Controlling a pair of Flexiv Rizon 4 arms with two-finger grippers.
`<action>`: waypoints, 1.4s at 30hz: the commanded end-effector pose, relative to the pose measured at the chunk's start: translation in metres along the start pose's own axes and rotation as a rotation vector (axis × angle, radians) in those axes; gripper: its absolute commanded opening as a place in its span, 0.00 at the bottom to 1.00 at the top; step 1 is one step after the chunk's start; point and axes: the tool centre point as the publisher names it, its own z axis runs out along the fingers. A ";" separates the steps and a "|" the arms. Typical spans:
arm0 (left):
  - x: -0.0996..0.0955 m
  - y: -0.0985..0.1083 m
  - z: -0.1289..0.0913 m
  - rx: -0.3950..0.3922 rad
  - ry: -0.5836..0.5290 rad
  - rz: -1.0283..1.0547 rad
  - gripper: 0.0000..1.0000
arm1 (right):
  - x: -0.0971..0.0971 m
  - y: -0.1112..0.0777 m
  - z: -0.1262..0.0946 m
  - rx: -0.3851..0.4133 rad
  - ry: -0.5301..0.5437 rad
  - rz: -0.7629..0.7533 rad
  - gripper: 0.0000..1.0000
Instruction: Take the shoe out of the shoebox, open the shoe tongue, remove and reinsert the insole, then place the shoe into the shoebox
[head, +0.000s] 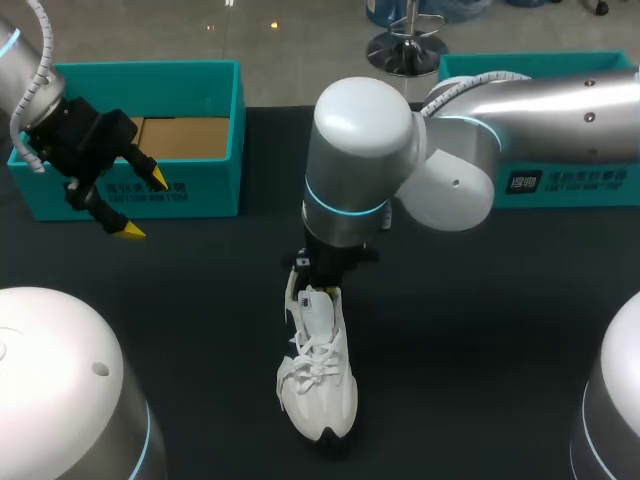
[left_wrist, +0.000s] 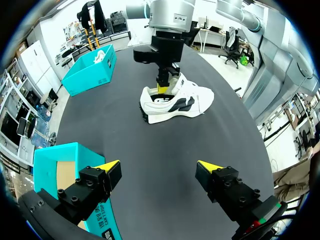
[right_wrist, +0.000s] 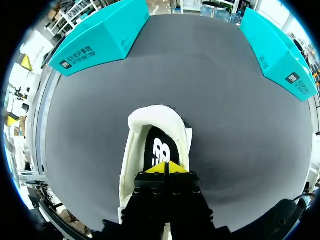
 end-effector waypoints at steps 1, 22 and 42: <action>0.000 0.000 0.000 -0.003 0.002 0.000 1.00 | 0.006 0.000 0.028 0.033 0.025 -0.002 0.00; 0.000 0.000 0.000 -0.003 0.002 0.000 1.00 | 0.015 -0.015 0.037 0.068 0.072 0.001 0.00; 0.000 0.000 0.000 -0.003 0.002 0.000 1.00 | 0.005 0.008 -0.013 0.222 0.079 -0.009 0.00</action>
